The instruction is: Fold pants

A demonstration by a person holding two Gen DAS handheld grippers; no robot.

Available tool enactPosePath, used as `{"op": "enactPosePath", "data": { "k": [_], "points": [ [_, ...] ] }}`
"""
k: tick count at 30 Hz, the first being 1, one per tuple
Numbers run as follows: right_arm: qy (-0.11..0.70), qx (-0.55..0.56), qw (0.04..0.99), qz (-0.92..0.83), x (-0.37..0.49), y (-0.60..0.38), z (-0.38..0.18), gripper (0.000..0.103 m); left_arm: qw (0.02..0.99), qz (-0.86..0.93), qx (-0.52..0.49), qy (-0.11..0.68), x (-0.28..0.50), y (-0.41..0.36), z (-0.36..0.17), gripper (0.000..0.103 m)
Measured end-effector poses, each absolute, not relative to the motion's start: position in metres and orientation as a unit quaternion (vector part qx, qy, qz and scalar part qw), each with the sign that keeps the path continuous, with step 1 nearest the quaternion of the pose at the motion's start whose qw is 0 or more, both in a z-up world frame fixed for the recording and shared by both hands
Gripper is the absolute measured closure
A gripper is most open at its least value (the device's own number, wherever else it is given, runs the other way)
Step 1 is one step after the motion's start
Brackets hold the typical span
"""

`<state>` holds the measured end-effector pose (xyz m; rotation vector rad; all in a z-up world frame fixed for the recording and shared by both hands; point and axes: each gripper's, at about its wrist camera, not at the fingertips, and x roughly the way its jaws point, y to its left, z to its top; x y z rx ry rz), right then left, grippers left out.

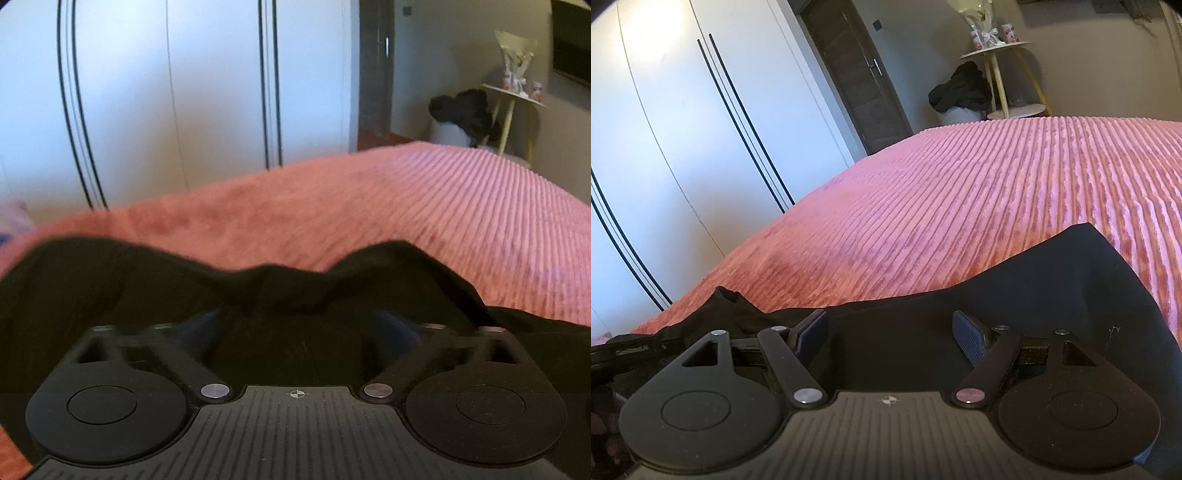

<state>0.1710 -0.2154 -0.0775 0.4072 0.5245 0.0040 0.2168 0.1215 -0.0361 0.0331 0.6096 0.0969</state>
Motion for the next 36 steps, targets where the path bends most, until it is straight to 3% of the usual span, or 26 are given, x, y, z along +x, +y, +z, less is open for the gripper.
{"op": "enactPosePath", "data": {
  "k": [5, 9, 12, 18, 23, 29, 36],
  "points": [
    [0.258, 0.189, 0.948, 0.003, 0.171, -0.212, -0.078, 0.026, 0.943, 0.041, 0.048, 0.327, 0.244, 0.096, -0.052, 0.002],
    [0.258, 0.191, 0.947, 0.008, 0.172, -0.214, -0.078, 0.023, 0.948, 0.057, 0.097, 0.297, 0.243, 0.082, -0.061, 0.000],
    [0.259, 0.186, 0.948, 0.013, 0.173, -0.213, -0.077, 0.020, 0.953, 0.072, 0.073, 0.284, 0.226, 0.097, -0.048, 0.000],
    [0.266, 0.187, 0.945, 0.016, 0.174, -0.214, -0.073, 0.019, 0.948, 0.158, -0.092, 0.260, 0.142, 0.208, -0.019, 0.000],
    [0.265, 0.220, 0.939, 0.003, 0.172, -0.223, -0.070, 0.020, 0.906, 0.216, -0.249, 0.267, 0.092, 0.306, -0.033, 0.001],
    [0.269, 0.210, 0.940, -0.005, 0.169, -0.221, -0.069, 0.020, 0.872, 0.125, -0.396, 0.259, 0.094, 0.352, -0.062, 0.012],
    [0.265, 0.201, 0.943, -0.013, 0.170, -0.220, -0.070, 0.020, 0.818, 0.112, -0.518, 0.225, 0.105, 0.385, -0.095, 0.013]
  ]
}}
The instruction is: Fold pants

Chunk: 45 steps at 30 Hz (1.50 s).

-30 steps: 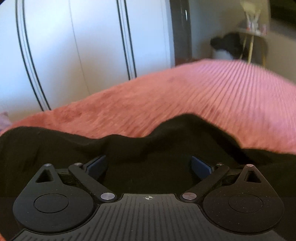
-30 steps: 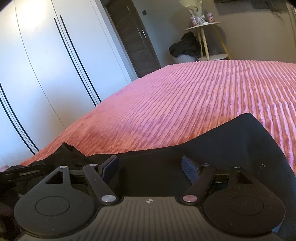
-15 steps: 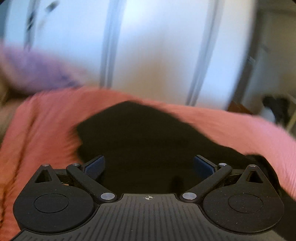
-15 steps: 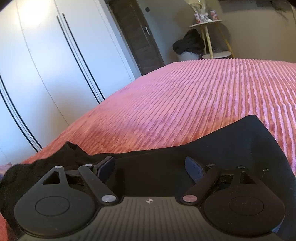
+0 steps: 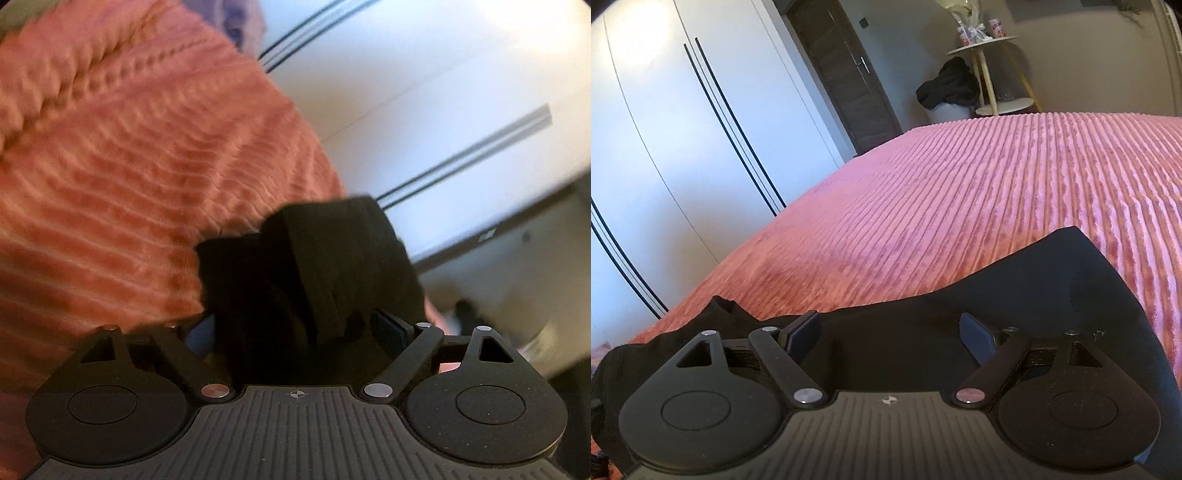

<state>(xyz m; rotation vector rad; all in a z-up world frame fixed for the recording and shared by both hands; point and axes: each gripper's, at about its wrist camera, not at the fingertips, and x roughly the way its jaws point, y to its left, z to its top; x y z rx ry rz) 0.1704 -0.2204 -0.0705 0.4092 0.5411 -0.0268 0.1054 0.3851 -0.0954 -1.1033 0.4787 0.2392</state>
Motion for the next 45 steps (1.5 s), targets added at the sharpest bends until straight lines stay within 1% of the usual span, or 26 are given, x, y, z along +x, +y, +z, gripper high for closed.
{"op": "enactPosePath", "data": {
  "k": [1, 3, 4, 6, 8, 10, 11, 12, 14, 16, 17, 18, 19, 20, 21, 24, 27, 31, 34, 37, 40, 41, 42, 44, 45],
  "points": [
    [0.265, 0.195, 0.944, -0.014, 0.170, -0.219, -0.071, 0.020, 0.806, 0.111, -0.540, 0.215, 0.104, 0.389, -0.098, 0.013],
    [0.263, 0.190, 0.946, -0.014, 0.172, -0.218, -0.071, 0.020, 0.787, 0.113, -0.571, 0.205, 0.100, 0.396, -0.103, 0.026],
    [0.262, 0.191, 0.946, -0.014, 0.172, -0.218, -0.071, 0.020, 0.789, 0.115, -0.567, 0.207, 0.098, 0.395, -0.102, 0.030],
    [0.261, 0.191, 0.946, -0.013, 0.173, -0.219, -0.072, 0.019, 0.814, 0.110, -0.530, 0.210, 0.095, 0.389, -0.093, 0.050],
    [0.261, 0.191, 0.946, -0.013, 0.172, -0.219, -0.072, 0.019, 0.833, 0.079, -0.515, 0.187, 0.090, 0.389, -0.086, 0.059],
    [0.261, 0.193, 0.946, -0.012, 0.172, -0.220, -0.072, 0.019, 0.837, 0.058, -0.519, 0.165, 0.088, 0.391, -0.084, 0.058],
    [0.260, 0.194, 0.946, -0.012, 0.172, -0.220, -0.072, 0.019, 0.840, 0.067, -0.511, 0.167, 0.090, 0.390, -0.083, 0.049],
    [0.260, 0.194, 0.946, -0.012, 0.172, -0.220, -0.072, 0.019, 0.843, 0.083, -0.502, 0.175, 0.093, 0.388, -0.083, 0.037],
    [0.261, 0.193, 0.946, -0.011, 0.172, -0.220, -0.071, 0.019, 0.843, 0.107, -0.486, 0.203, 0.106, 0.381, -0.084, 0.026],
    [0.261, 0.198, 0.945, -0.009, 0.172, -0.222, -0.071, 0.019, 0.842, 0.117, -0.473, 0.230, 0.118, 0.375, -0.086, 0.035],
    [0.260, 0.203, 0.944, -0.008, 0.171, -0.223, -0.070, 0.019, 0.838, 0.118, -0.479, 0.233, 0.120, 0.374, -0.085, 0.044],
    [0.260, 0.210, 0.943, -0.006, 0.171, -0.225, -0.070, 0.019, 0.833, 0.119, -0.490, 0.227, 0.118, 0.375, -0.082, 0.054],
    [0.259, 0.219, 0.941, -0.006, 0.171, -0.228, -0.069, 0.019, 0.832, 0.111, -0.498, 0.217, 0.117, 0.377, -0.080, 0.060],
    [0.256, 0.231, 0.939, -0.008, 0.170, -0.231, -0.069, 0.020, 0.836, 0.102, -0.497, 0.209, 0.114, 0.376, -0.074, 0.067],
    [0.252, 0.243, 0.937, -0.013, 0.170, -0.235, -0.068, 0.020, 0.846, 0.100, -0.481, 0.208, 0.112, 0.371, -0.065, 0.069],
    [0.240, 0.284, 0.928, -0.029, 0.167, -0.250, -0.068, 0.020, 0.890, 0.091, -0.400, 0.200, 0.110, 0.347, -0.030, 0.074],
    [0.231, 0.322, 0.917, -0.040, 0.163, -0.265, -0.068, 0.021, 0.928, 0.060, -0.324, 0.176, 0.108, 0.310, 0.013, 0.074],
    [0.220, 0.344, 0.911, -0.054, 0.156, -0.278, -0.066, 0.022, 0.964, -0.006, -0.219, 0.148, 0.102, 0.237, 0.067, 0.074],
    [0.208, 0.348, 0.912, -0.062, 0.148, -0.286, -0.062, 0.022, 0.975, -0.069, -0.160, 0.141, 0.096, 0.177, 0.088, 0.074],
    [0.196, 0.358, 0.910, -0.071, 0.136, -0.300, -0.060, 0.022, 0.970, -0.127, -0.136, 0.159, 0.098, 0.124, 0.087, 0.073],
    [0.191, 0.379, 0.902, -0.075, 0.123, -0.314, -0.061, 0.022, 0.963, -0.167, -0.104, 0.185, 0.100, 0.073, 0.070, 0.065],
    [0.192, 0.385, 0.900, -0.071, 0.120, -0.317, -0.061, 0.022, 0.959, -0.177, -0.097, 0.201, 0.101, 0.057, 0.062, 0.054],
    [0.194, 0.388, 0.899, -0.065, 0.115, -0.320, -0.060, 0.022, 0.952, -0.198, -0.095, 0.215, 0.102, 0.041, 0.053, 0.034],
    [0.199, 0.392, 0.897, -0.050, 0.108, -0.323, -0.060, 0.022, 0.930, -0.237, -0.101, 0.262, 0.104, 0.014, 0.032, 0.006],
    [0.205, 0.395, 0.894, -0.043, 0.103, -0.324, -0.060, 0.022, 0.921, -0.250, -0.106, 0.281, 0.104, 0.005, 0.021, 0.005]
  ]
}}
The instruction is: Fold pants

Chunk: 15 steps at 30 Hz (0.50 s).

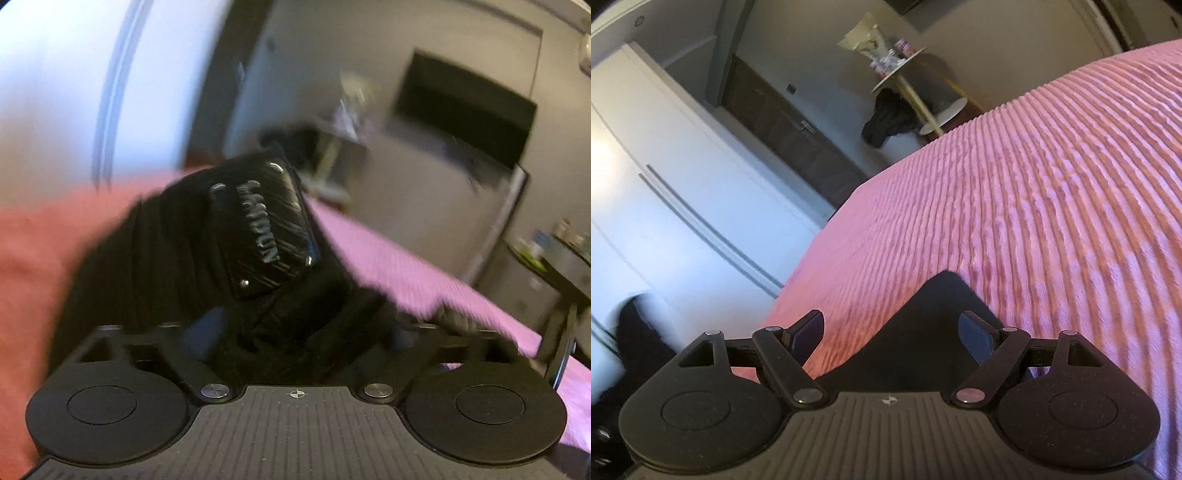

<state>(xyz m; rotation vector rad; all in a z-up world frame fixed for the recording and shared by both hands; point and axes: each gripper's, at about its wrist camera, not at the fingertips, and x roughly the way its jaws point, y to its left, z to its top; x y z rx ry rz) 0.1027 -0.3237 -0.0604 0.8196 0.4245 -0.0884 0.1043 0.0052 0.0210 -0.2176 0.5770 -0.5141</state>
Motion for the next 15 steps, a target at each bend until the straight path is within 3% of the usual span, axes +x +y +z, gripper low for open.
{"op": "enactPosePath", "data": {
  "k": [5, 11, 15],
  "points": [
    [0.266, 0.423, 0.866, 0.016, 0.096, -0.329, -0.071, 0.021, 0.896, -0.235, -0.142, 0.349, 0.104, 0.008, -0.011, 0.002],
    [0.306, 0.406, 0.860, 0.047, 0.106, -0.311, -0.074, 0.011, 0.937, -0.021, -0.133, 0.322, 0.114, 0.089, -0.003, 0.000],
    [0.310, 0.397, 0.861, 0.071, 0.098, -0.301, -0.066, 0.011, 0.933, 0.092, -0.142, 0.316, 0.104, 0.123, -0.016, 0.000]
  ]
}}
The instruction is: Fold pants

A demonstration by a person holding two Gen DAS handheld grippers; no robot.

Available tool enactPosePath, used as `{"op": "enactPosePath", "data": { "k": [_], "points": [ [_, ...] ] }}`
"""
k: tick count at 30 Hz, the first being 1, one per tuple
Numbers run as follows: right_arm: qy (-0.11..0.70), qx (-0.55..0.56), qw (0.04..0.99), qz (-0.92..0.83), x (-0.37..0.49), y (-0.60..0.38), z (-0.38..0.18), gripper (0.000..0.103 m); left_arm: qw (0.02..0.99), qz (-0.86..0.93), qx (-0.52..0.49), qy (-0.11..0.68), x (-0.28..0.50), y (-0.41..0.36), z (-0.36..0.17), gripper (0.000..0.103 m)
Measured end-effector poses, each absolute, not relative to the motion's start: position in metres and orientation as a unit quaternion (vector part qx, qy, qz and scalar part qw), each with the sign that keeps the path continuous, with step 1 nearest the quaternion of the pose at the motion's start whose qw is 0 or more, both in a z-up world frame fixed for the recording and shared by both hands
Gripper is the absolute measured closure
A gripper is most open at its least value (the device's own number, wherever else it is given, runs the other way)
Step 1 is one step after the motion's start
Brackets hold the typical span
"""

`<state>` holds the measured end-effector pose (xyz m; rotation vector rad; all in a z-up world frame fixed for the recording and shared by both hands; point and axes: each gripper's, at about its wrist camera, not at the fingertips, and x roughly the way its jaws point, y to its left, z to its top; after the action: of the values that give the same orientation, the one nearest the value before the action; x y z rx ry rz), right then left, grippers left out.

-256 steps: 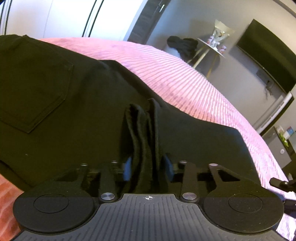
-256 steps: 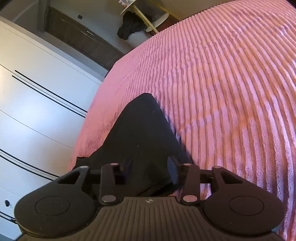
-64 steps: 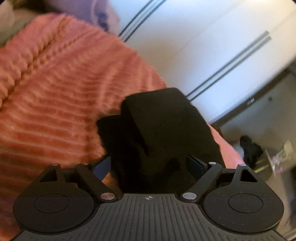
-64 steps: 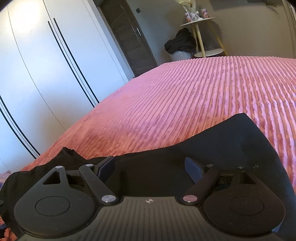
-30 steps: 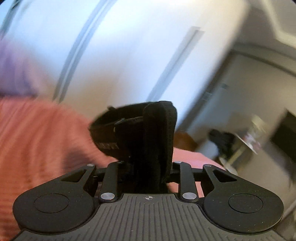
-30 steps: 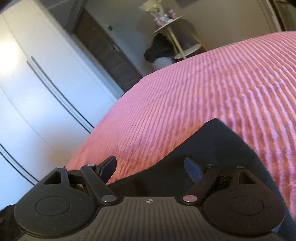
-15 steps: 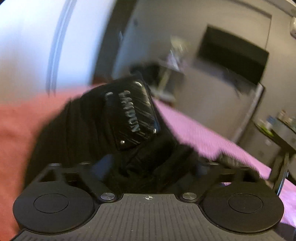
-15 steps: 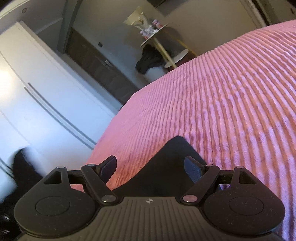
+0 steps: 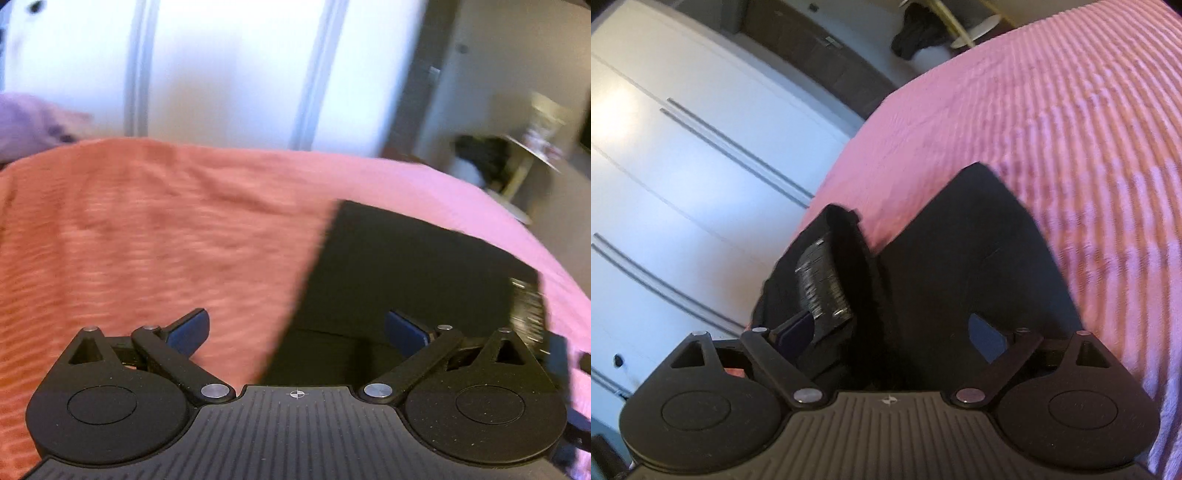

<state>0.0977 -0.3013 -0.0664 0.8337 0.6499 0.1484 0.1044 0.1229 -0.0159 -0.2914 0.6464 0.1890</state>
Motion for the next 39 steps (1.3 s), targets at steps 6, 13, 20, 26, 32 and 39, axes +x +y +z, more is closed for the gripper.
{"op": "enactPosePath", "data": {
  "k": [6, 13, 20, 26, 32, 39],
  "points": [
    [0.363, 0.451, 0.811, 0.089, 0.096, -0.293, -0.075, 0.015, 0.917, 0.108, -0.157, 0.350, 0.113, 0.133, -0.039, 0.000],
    [0.380, 0.504, 0.772, 0.075, 0.118, -0.279, -0.090, 0.016, 0.916, 0.104, -0.171, 0.347, 0.102, 0.139, -0.039, 0.000],
    [0.375, 0.542, 0.749, 0.069, 0.121, -0.269, -0.096, 0.062, 0.900, 0.117, -0.226, 0.354, 0.103, 0.156, -0.043, 0.000],
    [0.375, 0.520, 0.763, 0.078, 0.132, -0.253, -0.091, 0.036, 0.894, 0.129, -0.260, 0.341, 0.100, 0.160, -0.051, 0.000],
    [0.402, 0.436, 0.803, 0.060, 0.146, -0.224, -0.061, 0.068, 0.890, 0.169, -0.274, 0.324, 0.096, 0.165, -0.052, 0.000],
    [0.306, 0.274, 0.909, 0.071, 0.120, -0.180, 0.036, 0.074, 0.881, 0.185, -0.309, 0.306, 0.087, 0.175, -0.050, 0.000]
  ]
}}
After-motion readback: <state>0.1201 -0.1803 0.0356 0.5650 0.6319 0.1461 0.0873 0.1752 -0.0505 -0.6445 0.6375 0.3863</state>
